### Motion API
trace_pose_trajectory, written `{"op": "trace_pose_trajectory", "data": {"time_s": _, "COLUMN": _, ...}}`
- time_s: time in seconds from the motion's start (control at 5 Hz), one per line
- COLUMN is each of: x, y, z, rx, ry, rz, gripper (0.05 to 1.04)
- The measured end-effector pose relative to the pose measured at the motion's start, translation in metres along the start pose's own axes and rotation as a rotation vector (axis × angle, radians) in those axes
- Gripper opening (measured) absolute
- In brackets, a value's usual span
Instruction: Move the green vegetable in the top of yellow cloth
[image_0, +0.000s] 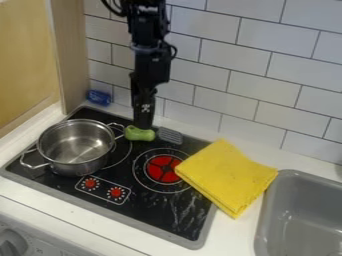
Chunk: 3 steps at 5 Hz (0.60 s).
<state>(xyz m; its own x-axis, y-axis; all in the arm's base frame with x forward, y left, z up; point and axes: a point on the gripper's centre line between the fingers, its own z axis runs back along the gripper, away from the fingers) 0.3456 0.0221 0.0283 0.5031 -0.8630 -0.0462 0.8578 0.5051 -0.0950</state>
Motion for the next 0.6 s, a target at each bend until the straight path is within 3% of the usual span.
{"op": "trace_pose_trajectory", "data": {"time_s": 0.2, "x": -0.004, "y": -0.001, "z": -0.012, "rx": -0.028, "ry": 0.034, "rz": -0.027, "gripper": 0.999}}
{"op": "trace_pose_trajectory", "data": {"time_s": 0.4, "x": -0.004, "y": 0.0, "z": -0.013, "rx": -0.023, "ry": 0.037, "rz": -0.047, "gripper": 0.999}}
{"op": "trace_pose_trajectory", "data": {"time_s": 0.6, "x": -0.006, "y": 0.0, "z": -0.025, "rx": -0.041, "ry": 0.056, "rz": -0.057, "gripper": 0.941}}
